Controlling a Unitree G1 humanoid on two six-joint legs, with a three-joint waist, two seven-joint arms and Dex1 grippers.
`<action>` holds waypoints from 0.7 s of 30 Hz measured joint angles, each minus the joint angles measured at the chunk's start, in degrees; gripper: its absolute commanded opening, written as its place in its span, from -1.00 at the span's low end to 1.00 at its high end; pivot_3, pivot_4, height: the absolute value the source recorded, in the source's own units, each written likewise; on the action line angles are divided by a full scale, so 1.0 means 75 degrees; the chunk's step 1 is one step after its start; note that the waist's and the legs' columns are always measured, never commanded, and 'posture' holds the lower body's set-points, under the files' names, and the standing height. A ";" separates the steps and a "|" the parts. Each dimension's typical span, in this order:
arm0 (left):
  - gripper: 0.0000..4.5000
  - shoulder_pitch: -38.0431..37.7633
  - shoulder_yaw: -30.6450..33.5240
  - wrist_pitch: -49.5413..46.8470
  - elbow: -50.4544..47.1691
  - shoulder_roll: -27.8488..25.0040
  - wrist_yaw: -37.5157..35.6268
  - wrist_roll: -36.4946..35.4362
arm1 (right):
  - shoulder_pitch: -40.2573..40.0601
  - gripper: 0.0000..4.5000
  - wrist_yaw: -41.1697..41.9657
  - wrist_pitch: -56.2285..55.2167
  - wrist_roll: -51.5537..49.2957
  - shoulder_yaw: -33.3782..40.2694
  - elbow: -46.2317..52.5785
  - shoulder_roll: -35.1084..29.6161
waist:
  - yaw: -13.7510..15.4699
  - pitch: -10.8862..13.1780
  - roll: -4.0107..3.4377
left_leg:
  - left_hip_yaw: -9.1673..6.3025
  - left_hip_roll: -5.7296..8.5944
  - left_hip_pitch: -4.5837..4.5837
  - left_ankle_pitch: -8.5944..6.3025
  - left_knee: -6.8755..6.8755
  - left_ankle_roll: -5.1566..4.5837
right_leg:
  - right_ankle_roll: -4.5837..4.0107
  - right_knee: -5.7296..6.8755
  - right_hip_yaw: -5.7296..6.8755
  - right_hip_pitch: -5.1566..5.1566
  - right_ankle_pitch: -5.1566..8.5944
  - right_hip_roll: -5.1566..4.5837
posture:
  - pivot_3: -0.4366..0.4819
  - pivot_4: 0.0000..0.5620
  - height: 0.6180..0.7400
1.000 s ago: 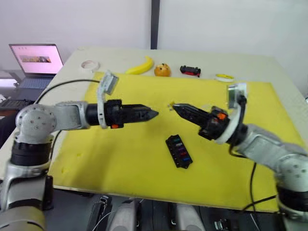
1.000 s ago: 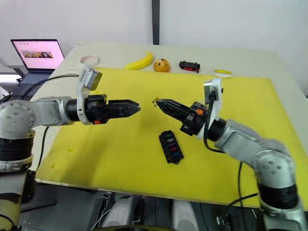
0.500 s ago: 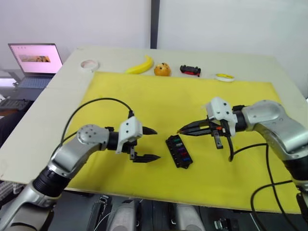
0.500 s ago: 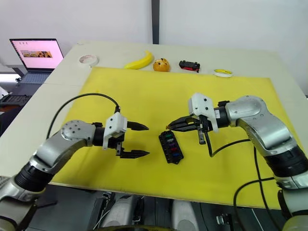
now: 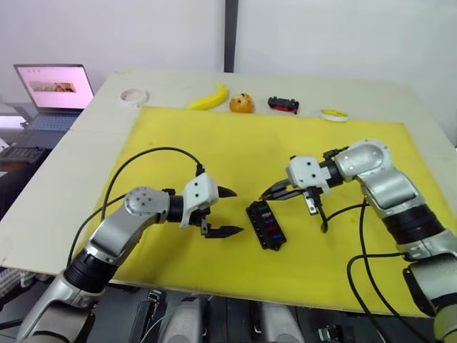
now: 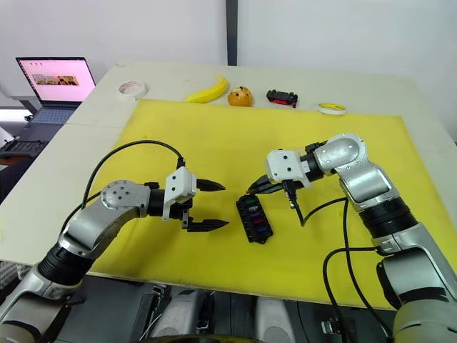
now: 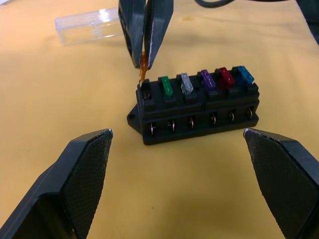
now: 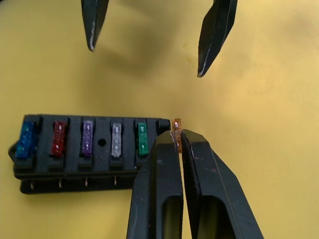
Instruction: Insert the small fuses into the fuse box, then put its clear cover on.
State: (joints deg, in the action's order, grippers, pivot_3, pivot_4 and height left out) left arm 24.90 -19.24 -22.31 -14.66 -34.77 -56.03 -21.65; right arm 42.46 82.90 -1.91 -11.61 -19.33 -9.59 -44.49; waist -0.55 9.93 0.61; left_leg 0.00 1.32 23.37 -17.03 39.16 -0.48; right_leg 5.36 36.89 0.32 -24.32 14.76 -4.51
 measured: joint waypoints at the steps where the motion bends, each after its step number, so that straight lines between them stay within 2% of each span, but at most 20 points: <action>1: 0.97 -0.0001 0.0002 -0.0018 -0.0048 0.0005 0.0003 0.0001 | 0.0004 -1.00 0.0035 -0.0042 0.0040 0.0000 -0.0055 0.0049 | -0.0002 0.0000 0.0000 | 0.0000 0.0000 0.0000 0.0001 0.0000 0.0001 | 0.0000 0.0001 0.0000 0.0000 0.0000 0.0000 | -0.05 -0.47 1.00; 21: 0.97 0.0057 0.0035 -0.0154 -0.0127 0.0171 -0.0067 0.0194 | -0.0001 -1.00 0.0228 0.0005 0.0164 0.0056 -0.0088 0.0120 | -0.0001 0.0000 -0.0001 | -0.0001 0.0002 -0.0003 0.0003 0.0001 0.0006 | 0.0000 0.0008 0.0000 0.0000 0.0000 -0.0002 | -0.05 -0.47 1.00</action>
State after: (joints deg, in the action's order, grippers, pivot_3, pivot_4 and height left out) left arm 25.33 -18.98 -23.47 -15.62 -33.49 -56.53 -20.19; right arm 42.46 84.61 -1.87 -10.38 -18.91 -10.25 -43.59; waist -0.56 9.93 0.60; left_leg -0.01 1.33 23.35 -17.01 39.16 -0.43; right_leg 5.36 36.95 0.32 -24.33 14.76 -4.53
